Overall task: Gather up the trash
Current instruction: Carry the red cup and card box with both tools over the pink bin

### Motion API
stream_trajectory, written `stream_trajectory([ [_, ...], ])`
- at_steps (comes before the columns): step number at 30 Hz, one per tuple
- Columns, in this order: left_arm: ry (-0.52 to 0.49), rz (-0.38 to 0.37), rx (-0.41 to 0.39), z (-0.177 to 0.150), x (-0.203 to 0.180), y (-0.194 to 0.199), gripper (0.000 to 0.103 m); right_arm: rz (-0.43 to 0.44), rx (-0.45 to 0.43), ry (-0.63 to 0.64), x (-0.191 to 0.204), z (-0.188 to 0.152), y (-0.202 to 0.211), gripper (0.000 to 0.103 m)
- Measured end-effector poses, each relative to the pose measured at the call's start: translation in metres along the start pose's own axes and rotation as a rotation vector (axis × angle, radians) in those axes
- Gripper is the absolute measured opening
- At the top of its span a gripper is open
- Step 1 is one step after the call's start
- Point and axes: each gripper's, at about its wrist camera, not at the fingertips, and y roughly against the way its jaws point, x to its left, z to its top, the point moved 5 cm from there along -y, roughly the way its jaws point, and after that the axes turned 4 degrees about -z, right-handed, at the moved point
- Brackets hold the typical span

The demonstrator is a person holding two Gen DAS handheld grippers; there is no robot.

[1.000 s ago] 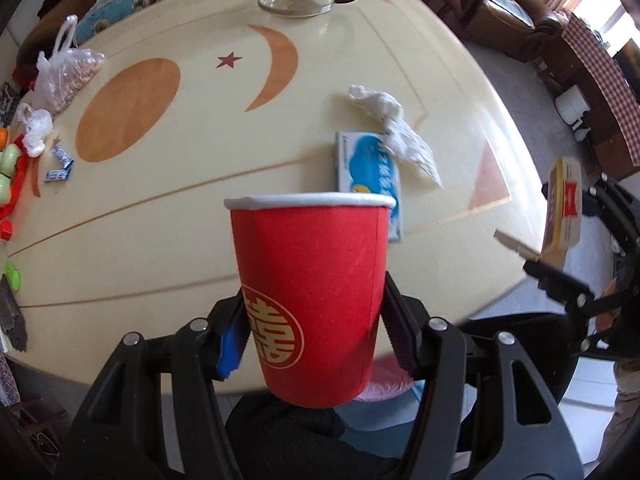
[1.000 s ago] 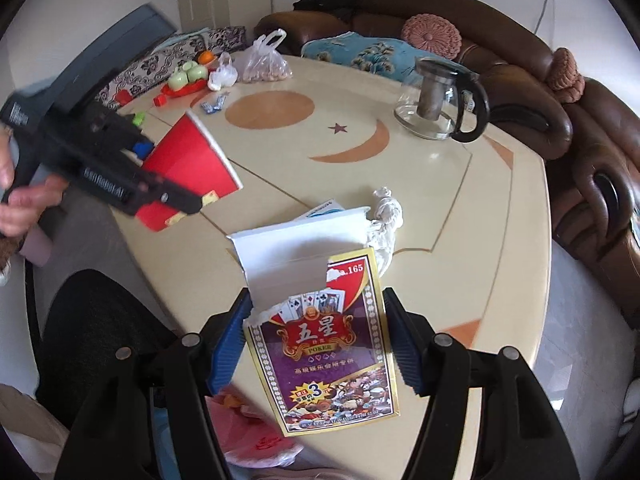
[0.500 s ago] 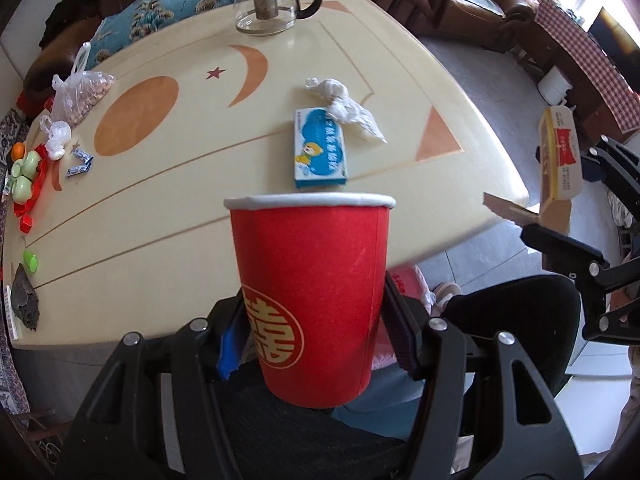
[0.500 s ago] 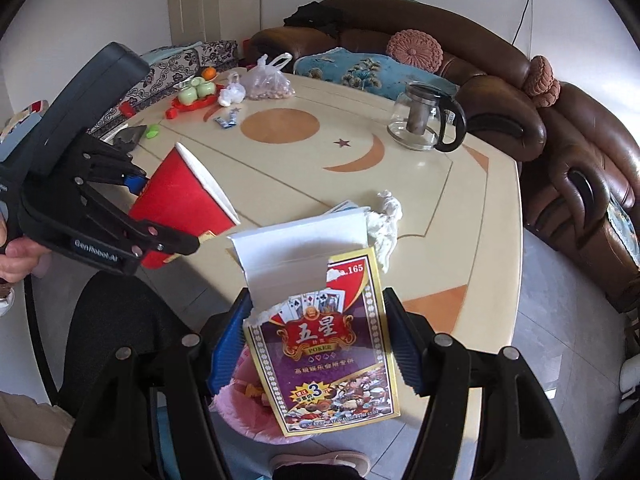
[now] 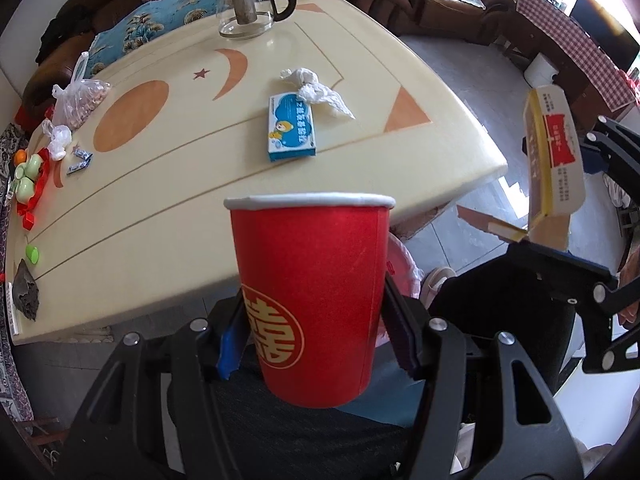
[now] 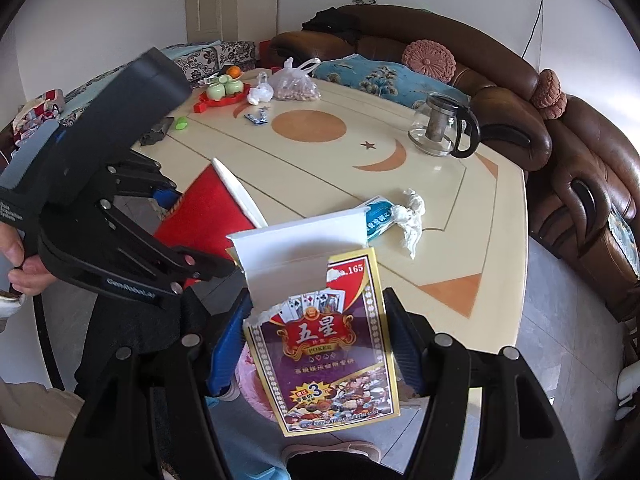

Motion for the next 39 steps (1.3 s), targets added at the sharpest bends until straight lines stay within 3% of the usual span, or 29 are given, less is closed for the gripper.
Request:
stream_trajectory([
  [22, -0.085, 0.034, 0.019, -0.047, -0.031, -0.041, 0.059, 0.025, 0.048, 0.002, 0.027, -0.045, -0.018, 0.063],
  [39, 0.015, -0.053, 0.157, -0.079, -0.017, -0.152, 0.059, 0.057, 0.156, -0.078, 0.02, -0.103, -0.095, 0.063],
])
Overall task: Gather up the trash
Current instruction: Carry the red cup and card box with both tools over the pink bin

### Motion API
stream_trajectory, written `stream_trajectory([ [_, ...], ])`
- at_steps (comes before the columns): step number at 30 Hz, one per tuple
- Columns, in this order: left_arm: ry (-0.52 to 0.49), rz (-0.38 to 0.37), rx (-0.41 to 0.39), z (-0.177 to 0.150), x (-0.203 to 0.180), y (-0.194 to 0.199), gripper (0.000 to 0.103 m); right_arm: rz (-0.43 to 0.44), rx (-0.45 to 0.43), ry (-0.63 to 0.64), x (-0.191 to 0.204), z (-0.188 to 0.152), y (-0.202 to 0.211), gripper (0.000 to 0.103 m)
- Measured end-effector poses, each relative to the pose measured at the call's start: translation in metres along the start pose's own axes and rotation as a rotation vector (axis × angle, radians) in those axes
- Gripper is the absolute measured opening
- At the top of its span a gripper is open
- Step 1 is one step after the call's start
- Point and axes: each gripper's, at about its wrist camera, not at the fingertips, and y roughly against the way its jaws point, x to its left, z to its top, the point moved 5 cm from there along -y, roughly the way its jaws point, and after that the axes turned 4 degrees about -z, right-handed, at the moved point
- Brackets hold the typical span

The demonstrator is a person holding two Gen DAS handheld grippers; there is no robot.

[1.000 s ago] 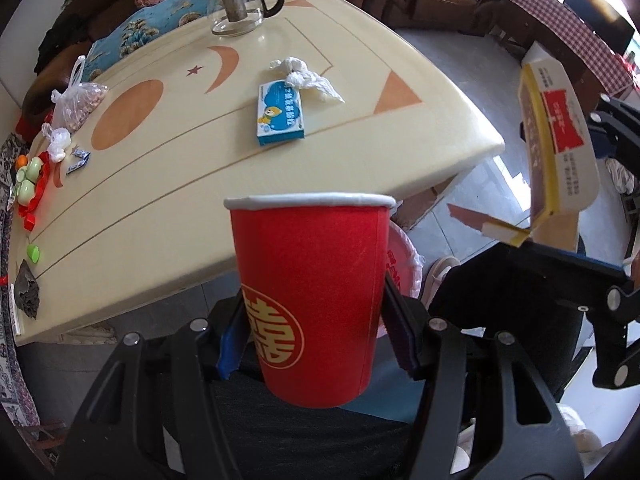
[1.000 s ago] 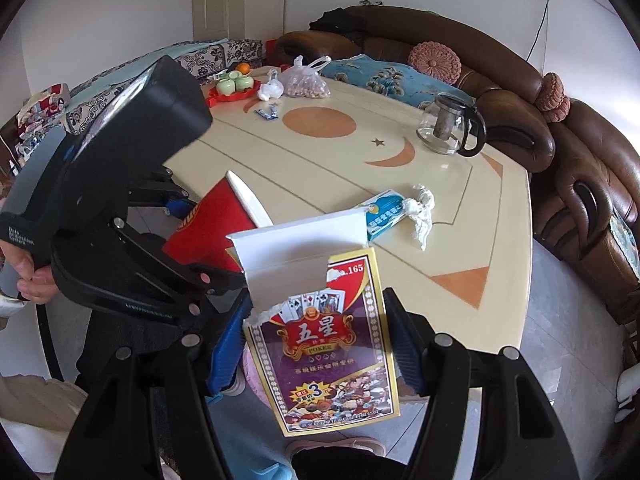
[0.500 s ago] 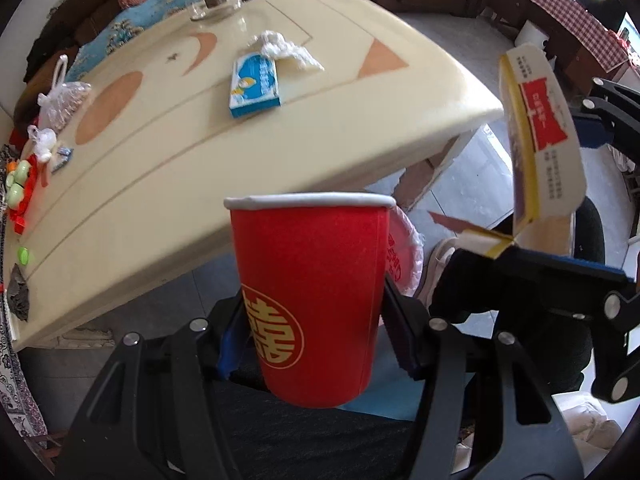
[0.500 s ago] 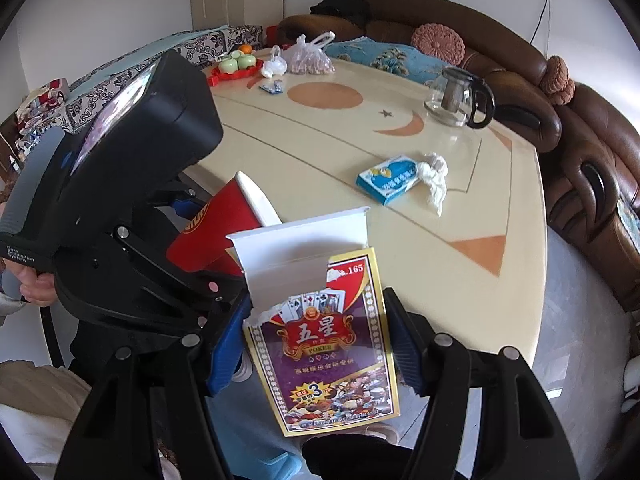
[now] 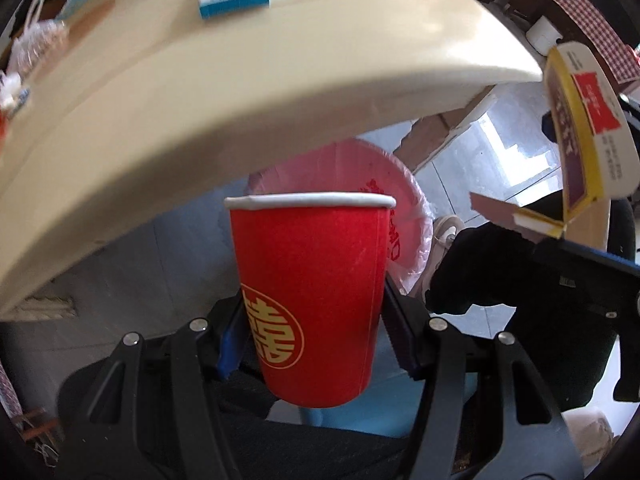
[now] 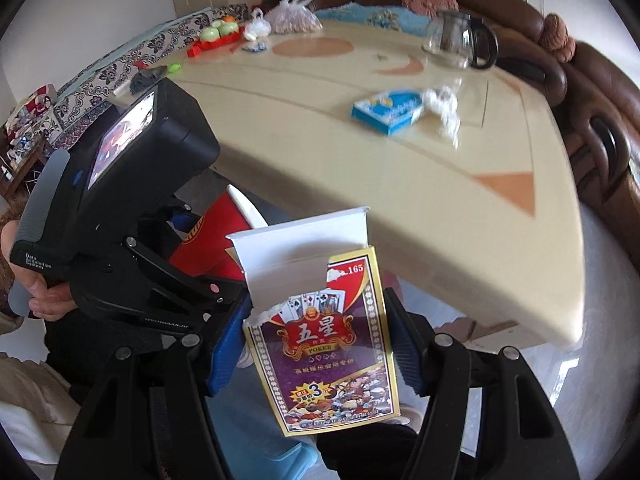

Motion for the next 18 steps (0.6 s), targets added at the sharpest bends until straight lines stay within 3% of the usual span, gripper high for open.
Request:
stream_trajectory([
  [12, 0.138, -0.052, 0.067, 0.007, 0.025, -0.067, 0.059, 0.026, 0.073, -0.124, -0.015, -0.034, -0.083, 0.063],
  [18, 0.164, -0.02, 0.102, 0.003, 0.028, -0.1, 0.059, 0.016, 0.108, -0.163, -0.016, -0.05, -0.127, 0.063],
])
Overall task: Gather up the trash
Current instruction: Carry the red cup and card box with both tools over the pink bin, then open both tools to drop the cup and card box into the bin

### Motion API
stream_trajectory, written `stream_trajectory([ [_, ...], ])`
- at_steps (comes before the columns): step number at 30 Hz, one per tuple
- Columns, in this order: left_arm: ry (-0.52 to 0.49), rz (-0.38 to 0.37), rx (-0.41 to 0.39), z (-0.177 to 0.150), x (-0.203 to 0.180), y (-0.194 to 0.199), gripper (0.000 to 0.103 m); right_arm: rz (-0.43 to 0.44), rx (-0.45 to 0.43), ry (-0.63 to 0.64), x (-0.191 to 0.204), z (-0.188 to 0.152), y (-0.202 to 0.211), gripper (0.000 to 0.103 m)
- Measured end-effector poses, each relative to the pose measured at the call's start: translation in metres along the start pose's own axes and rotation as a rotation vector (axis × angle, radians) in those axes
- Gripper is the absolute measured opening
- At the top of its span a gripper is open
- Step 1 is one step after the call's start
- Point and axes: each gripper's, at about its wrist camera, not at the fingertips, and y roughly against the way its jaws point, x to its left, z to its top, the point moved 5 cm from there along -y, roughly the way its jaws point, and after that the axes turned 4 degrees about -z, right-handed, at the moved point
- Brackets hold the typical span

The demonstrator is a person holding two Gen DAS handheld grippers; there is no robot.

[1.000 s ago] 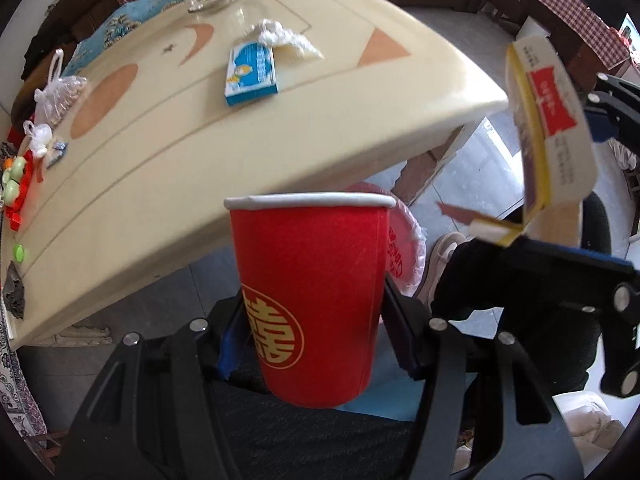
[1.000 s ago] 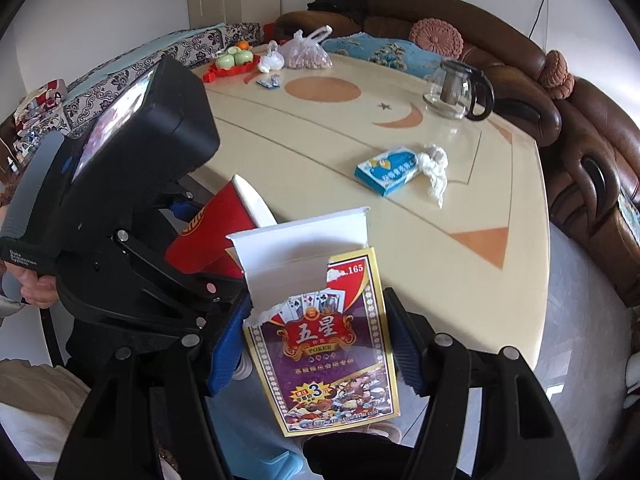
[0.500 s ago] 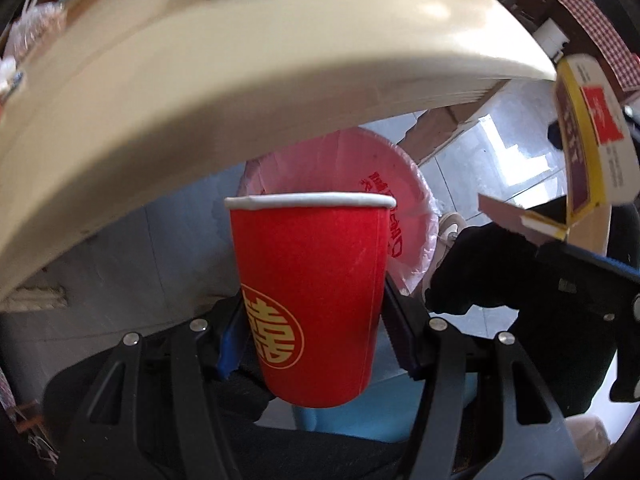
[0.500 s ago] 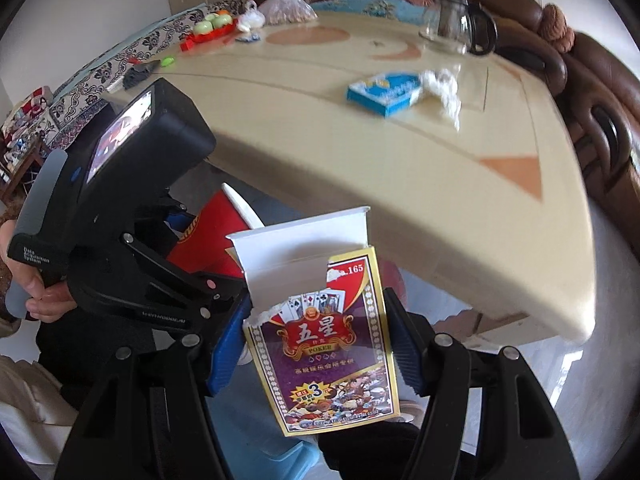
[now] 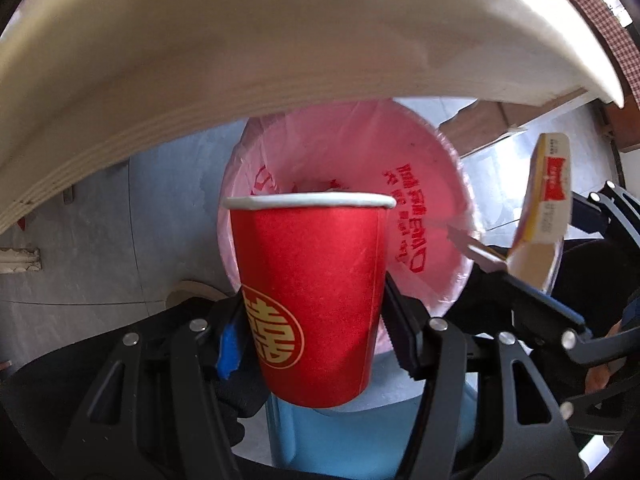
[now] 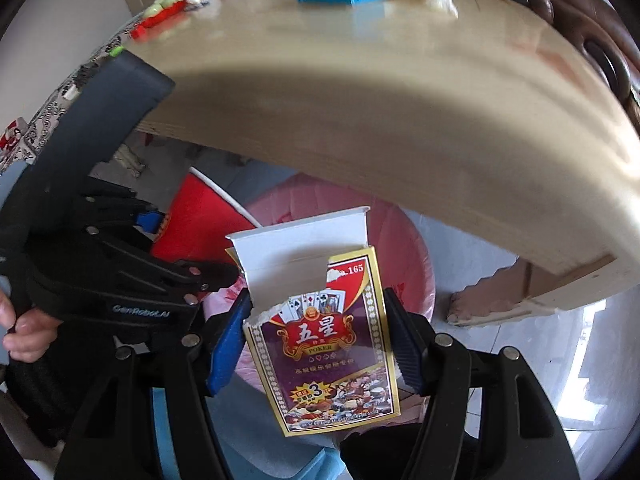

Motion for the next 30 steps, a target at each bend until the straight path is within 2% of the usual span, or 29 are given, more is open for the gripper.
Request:
stream_trajectory([
  [3, -0.007, 0.021, 0.022, -0.003, -0.001, -0.015, 0.059, 0.011, 0.029, -0.021, -0.002, -0.005, -0.017, 0.063],
  [13, 0.003, -0.004, 0.101, -0.001, 0.002, -0.052, 0.059, 0.01, 0.112, -0.032, -0.011, -0.011, -0.06, 0.063],
  [21, 0.017, 0.0, 0.143, 0.003, 0.008, -0.068, 0.059, 0.011, 0.135, -0.003, -0.01, -0.011, -0.071, 0.063],
  [30, 0.007, 0.026, 0.157, 0.007, 0.007, -0.068, 0.061, 0.02, 0.144, -0.01, -0.013, -0.011, -0.069, 0.065],
])
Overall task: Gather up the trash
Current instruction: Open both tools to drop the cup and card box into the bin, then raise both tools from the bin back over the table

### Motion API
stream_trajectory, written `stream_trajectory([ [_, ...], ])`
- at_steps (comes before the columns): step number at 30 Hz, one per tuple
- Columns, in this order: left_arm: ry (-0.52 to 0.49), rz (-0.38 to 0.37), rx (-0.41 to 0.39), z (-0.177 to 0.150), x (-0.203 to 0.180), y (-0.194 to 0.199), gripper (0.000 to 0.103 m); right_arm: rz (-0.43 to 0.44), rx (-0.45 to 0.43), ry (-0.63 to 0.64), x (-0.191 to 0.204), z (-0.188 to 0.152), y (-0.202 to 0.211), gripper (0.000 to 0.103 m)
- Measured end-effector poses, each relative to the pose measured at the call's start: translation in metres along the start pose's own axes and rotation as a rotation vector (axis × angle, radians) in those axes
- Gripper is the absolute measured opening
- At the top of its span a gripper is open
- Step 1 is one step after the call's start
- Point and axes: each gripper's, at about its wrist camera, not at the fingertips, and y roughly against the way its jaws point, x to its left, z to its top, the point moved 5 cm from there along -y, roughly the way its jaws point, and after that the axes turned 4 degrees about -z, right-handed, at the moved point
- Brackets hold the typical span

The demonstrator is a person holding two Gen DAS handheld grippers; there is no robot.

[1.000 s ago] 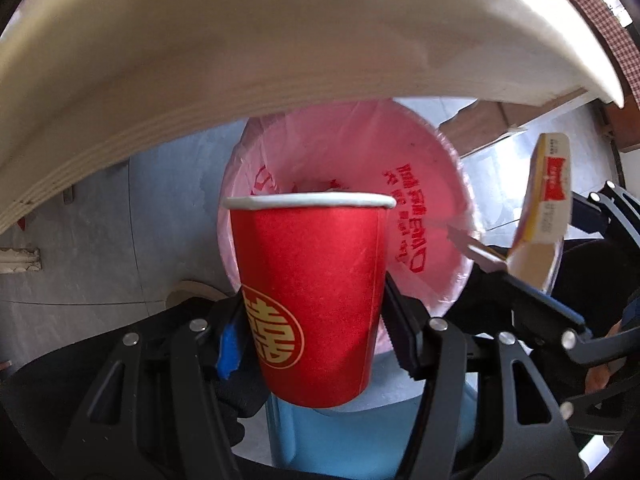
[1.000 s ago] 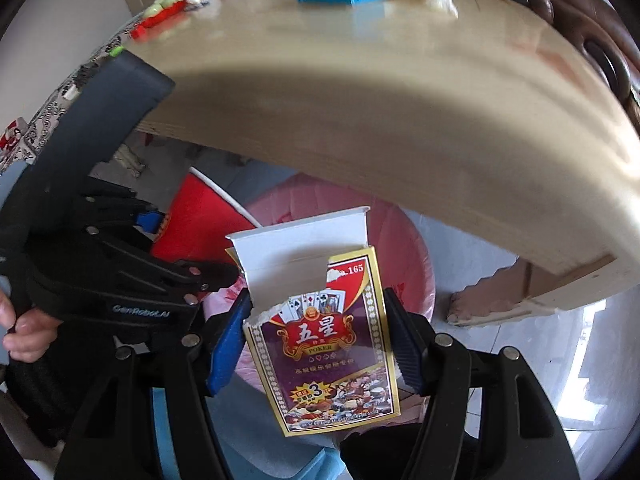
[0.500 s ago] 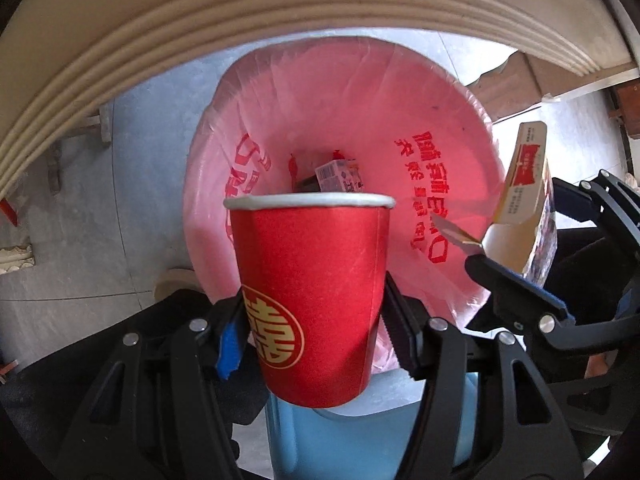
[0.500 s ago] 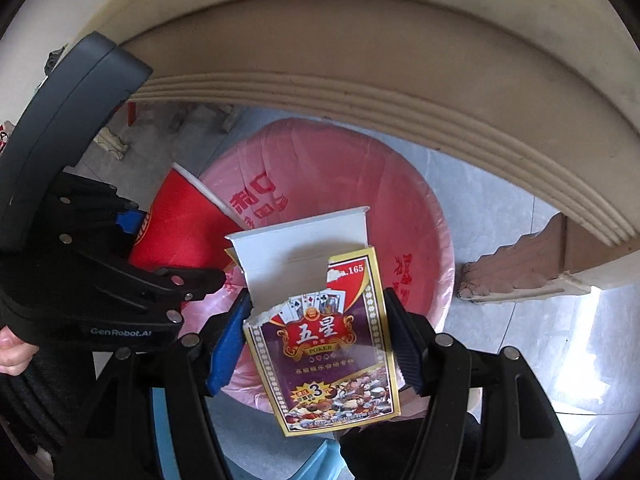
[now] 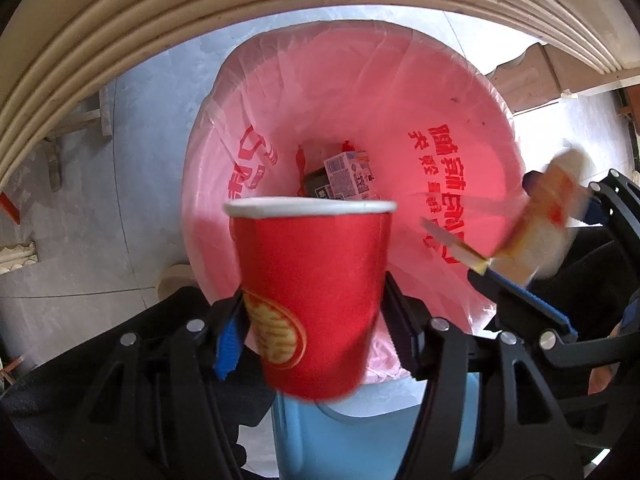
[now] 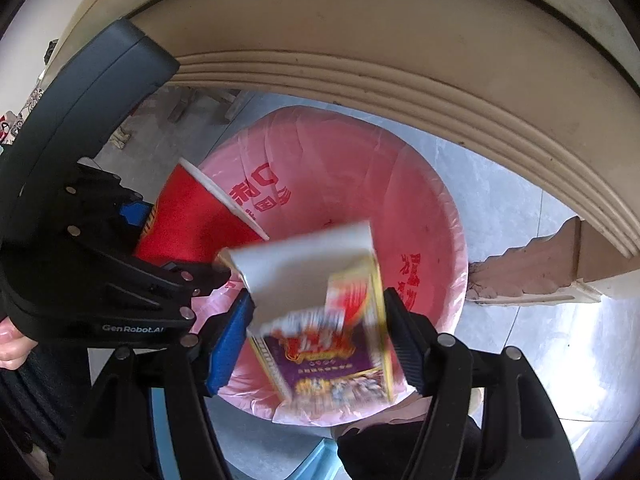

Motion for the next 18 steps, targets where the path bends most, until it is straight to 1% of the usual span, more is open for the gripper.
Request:
stream_trajectory([
  [4, 0.0, 0.012, -0.005, 0.0015, 0.001, 0.0002, 0.066, -0.011, -0.005, -0.007, -0.0023, -0.0001, 0.0005, 0.07],
  [8, 0.015, 0.003, -0.005, 0.0022, 0.0039, 0.0002, 0.07, -0.004, -0.006, -0.02, -0.0053, 0.0003, -0.0015, 0.074],
  [11, 0.021, -0.015, -0.008, 0.0027, 0.005, 0.0015, 0.071, -0.009, -0.009, -0.013, -0.0047, 0.0002, -0.0007, 0.075],
  [18, 0.018, -0.006, -0.017, 0.0031, 0.0055, 0.0038, 0.072, -0.016, -0.011, -0.012, -0.0026, -0.0005, 0.0022, 0.075],
])
